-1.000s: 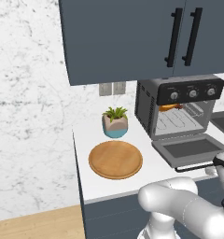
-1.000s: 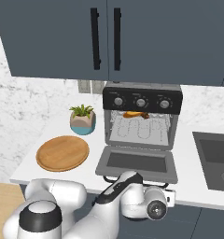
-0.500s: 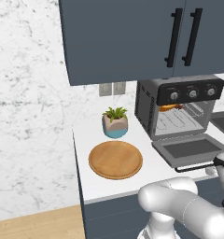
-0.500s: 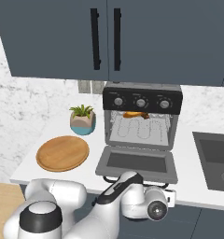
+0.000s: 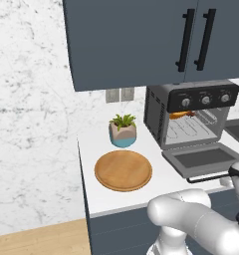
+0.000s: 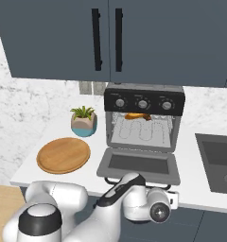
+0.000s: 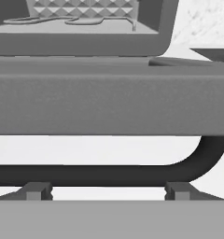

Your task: Pick up the kebab skewer and baguette bread, and place them inside the toaster oven. Close the toaster oven door and start by setting the timer.

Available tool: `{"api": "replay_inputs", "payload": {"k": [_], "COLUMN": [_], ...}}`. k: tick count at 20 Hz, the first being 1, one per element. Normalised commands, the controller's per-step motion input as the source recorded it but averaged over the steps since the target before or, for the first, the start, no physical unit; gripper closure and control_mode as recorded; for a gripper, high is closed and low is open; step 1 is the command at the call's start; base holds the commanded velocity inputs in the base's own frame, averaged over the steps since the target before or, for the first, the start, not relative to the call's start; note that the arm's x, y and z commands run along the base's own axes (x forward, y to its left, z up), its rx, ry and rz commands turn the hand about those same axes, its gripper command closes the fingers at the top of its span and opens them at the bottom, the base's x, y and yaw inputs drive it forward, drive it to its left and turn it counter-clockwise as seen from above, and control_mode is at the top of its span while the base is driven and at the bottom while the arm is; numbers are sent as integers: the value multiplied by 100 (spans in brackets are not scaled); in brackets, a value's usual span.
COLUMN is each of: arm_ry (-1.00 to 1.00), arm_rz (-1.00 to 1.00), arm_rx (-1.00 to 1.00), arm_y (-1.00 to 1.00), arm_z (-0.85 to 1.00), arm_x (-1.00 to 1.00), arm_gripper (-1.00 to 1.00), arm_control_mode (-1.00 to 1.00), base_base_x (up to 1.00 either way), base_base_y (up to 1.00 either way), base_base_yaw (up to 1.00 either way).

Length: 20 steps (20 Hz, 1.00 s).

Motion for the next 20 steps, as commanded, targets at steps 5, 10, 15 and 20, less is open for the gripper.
{"api": "replay_inputs", "payload": {"k": [5,10,15,20], "arm_ry": [0,-2,-2,-3], "arm_rz": [0,0,0,0], "arm_rx": [0,0,0,0], "arm_y": [0,0,0,2], "arm_z": [35,41,45,43], "arm_x": [16,14,13,18], "arm_gripper": [-100,-100,-100,-100], "arm_control_mode": [-100,-100,-100,-100], "base_base_x": [0,0,0,0], "base_base_y": [0,0,0,0], "base_base_yaw": [0,0,0,0]}}
